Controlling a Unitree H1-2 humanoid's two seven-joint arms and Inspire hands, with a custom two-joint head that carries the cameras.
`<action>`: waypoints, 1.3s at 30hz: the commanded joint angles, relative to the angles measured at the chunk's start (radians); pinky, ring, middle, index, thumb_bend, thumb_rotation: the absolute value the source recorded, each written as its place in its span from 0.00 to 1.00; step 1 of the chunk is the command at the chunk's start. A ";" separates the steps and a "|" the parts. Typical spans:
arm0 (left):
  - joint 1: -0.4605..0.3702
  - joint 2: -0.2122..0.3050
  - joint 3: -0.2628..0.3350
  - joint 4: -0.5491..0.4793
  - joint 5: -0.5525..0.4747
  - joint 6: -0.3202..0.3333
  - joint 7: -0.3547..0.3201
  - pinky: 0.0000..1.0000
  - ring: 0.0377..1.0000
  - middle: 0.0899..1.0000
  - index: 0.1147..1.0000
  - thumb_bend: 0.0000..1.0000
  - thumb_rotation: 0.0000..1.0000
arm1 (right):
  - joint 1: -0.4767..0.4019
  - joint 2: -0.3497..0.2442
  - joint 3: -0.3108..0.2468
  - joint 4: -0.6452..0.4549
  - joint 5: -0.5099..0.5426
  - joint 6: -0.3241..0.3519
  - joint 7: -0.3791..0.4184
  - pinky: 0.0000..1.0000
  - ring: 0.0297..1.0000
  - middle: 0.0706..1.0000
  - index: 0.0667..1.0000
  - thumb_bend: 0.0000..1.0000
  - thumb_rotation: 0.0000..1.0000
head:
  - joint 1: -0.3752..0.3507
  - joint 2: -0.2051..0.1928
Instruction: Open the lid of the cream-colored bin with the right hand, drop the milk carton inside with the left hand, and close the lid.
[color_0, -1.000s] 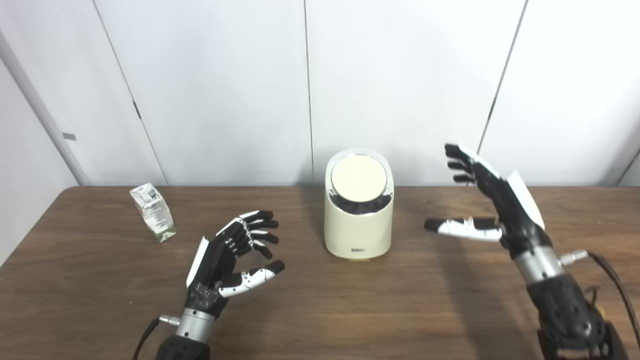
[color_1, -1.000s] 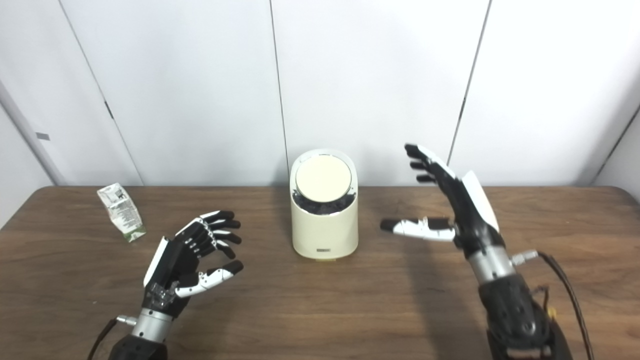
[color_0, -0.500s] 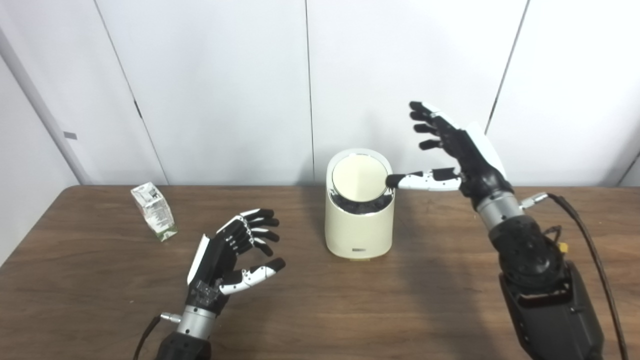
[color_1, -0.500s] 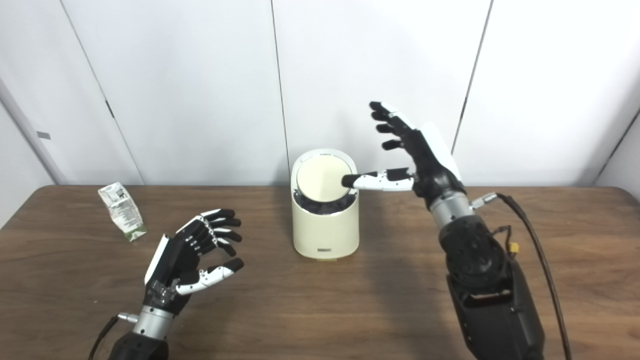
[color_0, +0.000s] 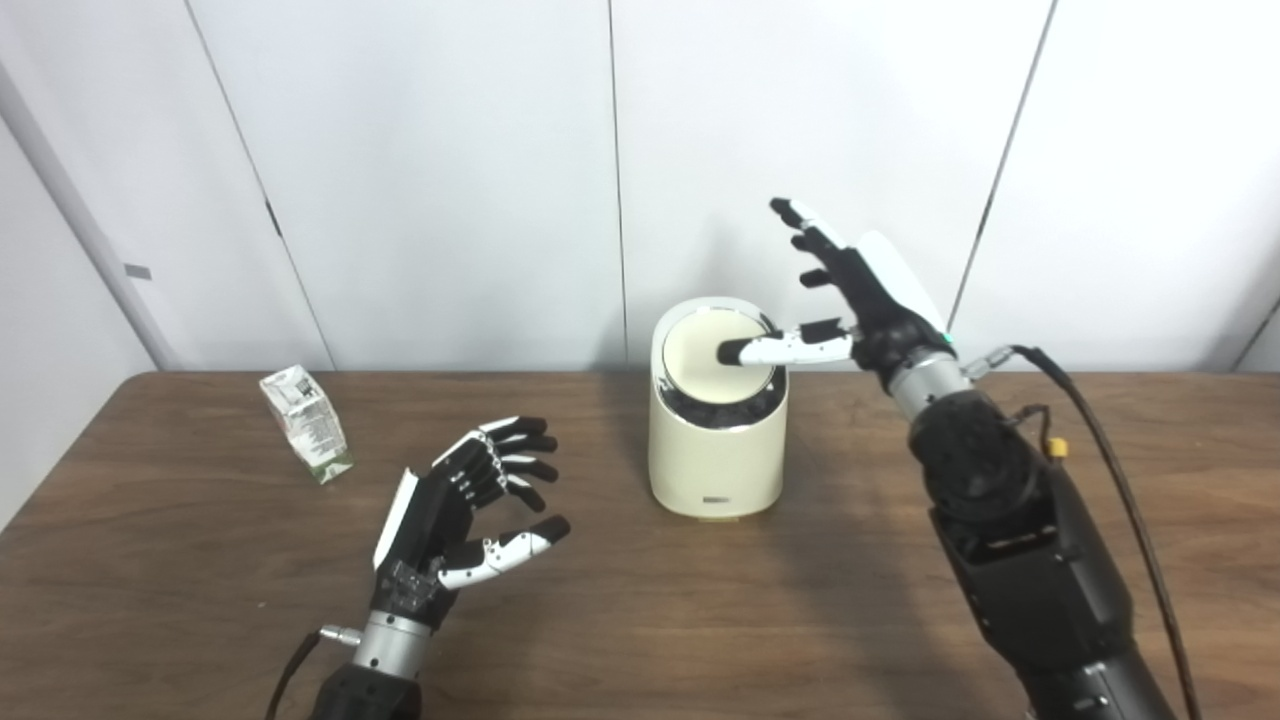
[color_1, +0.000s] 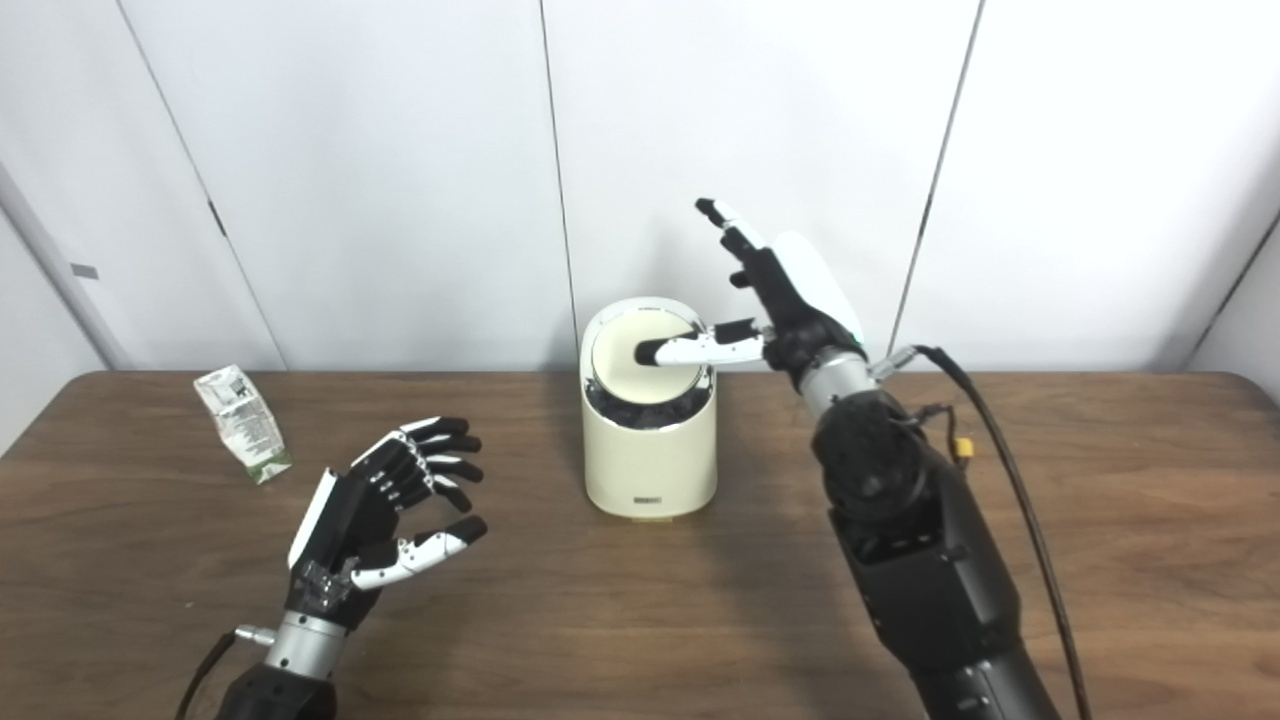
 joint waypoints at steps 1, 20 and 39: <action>0.014 -0.009 -0.007 0.021 0.004 -0.012 0.002 0.47 0.60 0.69 0.73 0.67 0.00 | -0.065 -0.005 0.006 0.001 -0.024 -0.008 -0.013 0.92 0.97 0.98 0.98 0.88 0.42 | 0.001 0.001; 0.016 -0.012 -0.007 0.023 -0.012 -0.012 -0.004 0.47 0.60 0.69 0.73 0.67 0.00 | -0.090 -0.022 0.038 0.126 -0.073 -0.047 -0.029 0.86 0.98 0.99 0.99 0.91 0.35 | 0.006 0.004; 0.024 -0.012 -0.009 0.009 -0.009 -0.007 -0.003 0.47 0.61 0.69 0.73 0.67 0.00 | -0.073 -0.046 0.073 0.164 -0.116 -0.103 -0.061 0.82 0.95 0.97 0.98 0.95 0.33 | 0.008 0.014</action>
